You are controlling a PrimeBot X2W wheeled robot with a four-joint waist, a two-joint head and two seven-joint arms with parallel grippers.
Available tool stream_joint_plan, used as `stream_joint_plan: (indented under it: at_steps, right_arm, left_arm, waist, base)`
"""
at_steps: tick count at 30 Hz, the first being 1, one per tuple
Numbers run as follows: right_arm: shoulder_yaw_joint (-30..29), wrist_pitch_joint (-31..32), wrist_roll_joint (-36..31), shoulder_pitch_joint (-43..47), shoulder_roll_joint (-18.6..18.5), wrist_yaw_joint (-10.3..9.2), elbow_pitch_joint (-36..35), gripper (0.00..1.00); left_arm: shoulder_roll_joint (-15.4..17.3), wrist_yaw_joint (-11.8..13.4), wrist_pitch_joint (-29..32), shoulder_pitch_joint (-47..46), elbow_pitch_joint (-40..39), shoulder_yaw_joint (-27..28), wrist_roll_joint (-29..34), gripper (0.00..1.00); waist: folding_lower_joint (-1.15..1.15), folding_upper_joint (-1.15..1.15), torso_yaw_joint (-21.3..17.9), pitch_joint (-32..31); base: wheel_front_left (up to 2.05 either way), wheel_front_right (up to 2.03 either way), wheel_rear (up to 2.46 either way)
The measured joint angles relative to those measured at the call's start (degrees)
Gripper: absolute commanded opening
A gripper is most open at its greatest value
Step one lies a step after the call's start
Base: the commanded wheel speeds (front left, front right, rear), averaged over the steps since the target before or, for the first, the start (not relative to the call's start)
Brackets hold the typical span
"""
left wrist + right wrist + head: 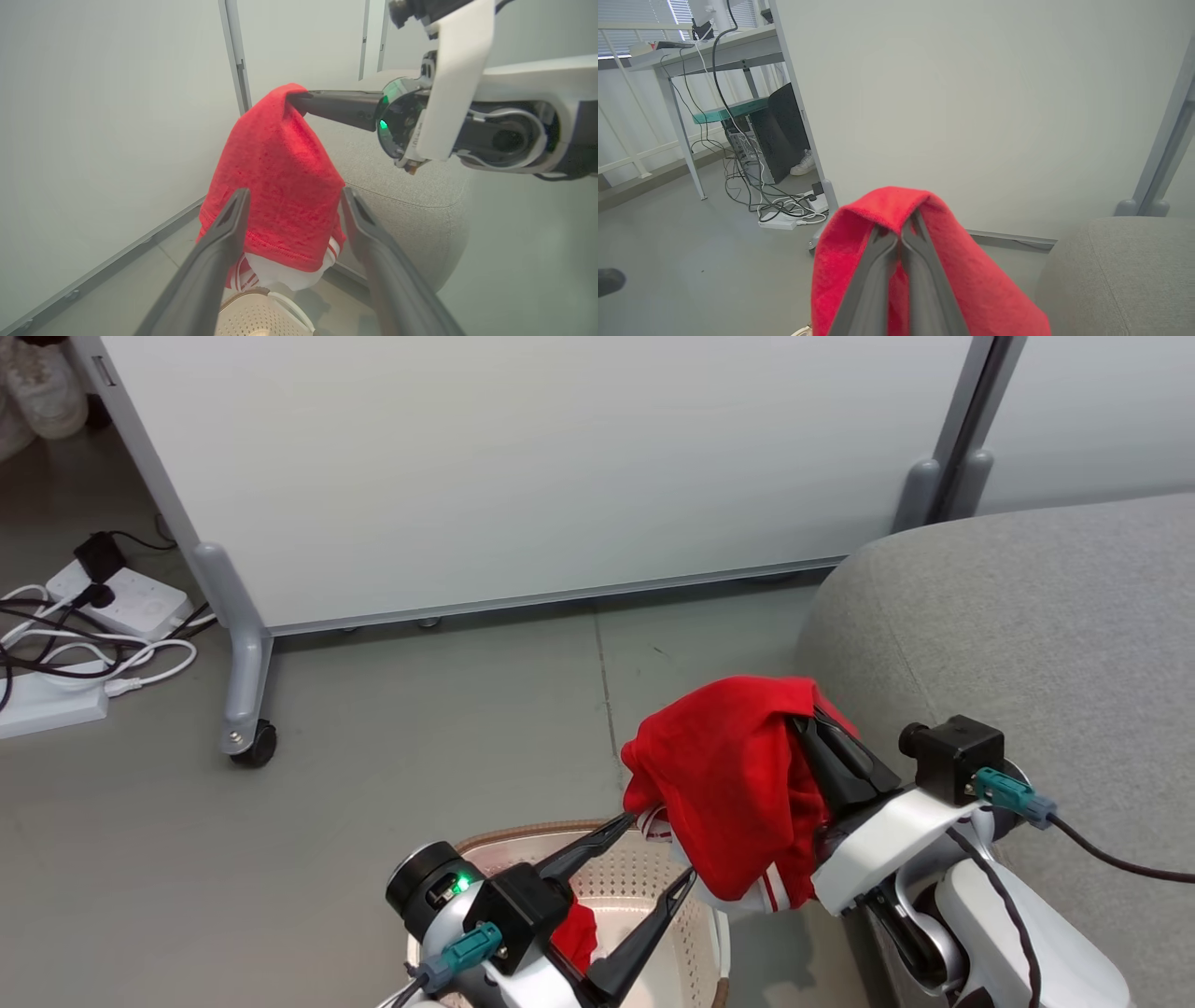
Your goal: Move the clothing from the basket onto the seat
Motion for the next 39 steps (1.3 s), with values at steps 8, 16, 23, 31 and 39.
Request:
stream_joint_plan:
  at_steps: [8, 16, 23, 31, 39]
  right_arm:
    - [-2.1, 1.3, -0.6, 1.5, -0.3, 0.00, -2.0, 0.00]
    - [-3.9, 2.1, -1.0, 1.9, -0.4, 0.00, -3.5, 0.00]
    - [-6.8, 2.0, -1.4, 2.1, -0.7, 0.00, -4.6, 0.00]
    - [-9.8, 1.6, -1.5, 1.9, -1.0, 0.00, -6.0, 0.00]
    - [-12.3, 0.7, -1.1, -3.8, -1.9, 0.00, -6.3, 0.00]
  left_arm:
    - [0.4, -0.1, -0.8, -0.1, 0.5, -0.7, -0.1, 1.00]
    - [0.7, 0.6, -1.2, -0.4, -0.2, -0.6, -0.2, 1.00]
    - [1.0, 0.5, -0.8, -1.6, -1.0, -1.5, -0.1, 1.00]
    - [1.6, 0.0, 0.1, -3.9, -1.6, -2.3, 0.3, 1.00]
    - [2.6, 0.1, 1.3, -6.1, -1.9, -2.3, 1.0, 1.00]
  waist:
    - [0.00, 0.00, -2.9, 0.7]
    - [0.00, 0.00, -8.3, 1.6]
    - [0.00, 0.00, -15.1, 3.3]
    - [0.00, 0.00, -22.4, 6.5]
    - [0.00, 0.00, -26.5, 10.9]
  base:
    - [0.00, 0.00, 0.00]
    - [0.00, 0.00, 0.00]
    - [0.00, 0.00, 0.00]
    - [0.00, 0.00, 0.00]
    - [0.00, 0.00, 0.00]
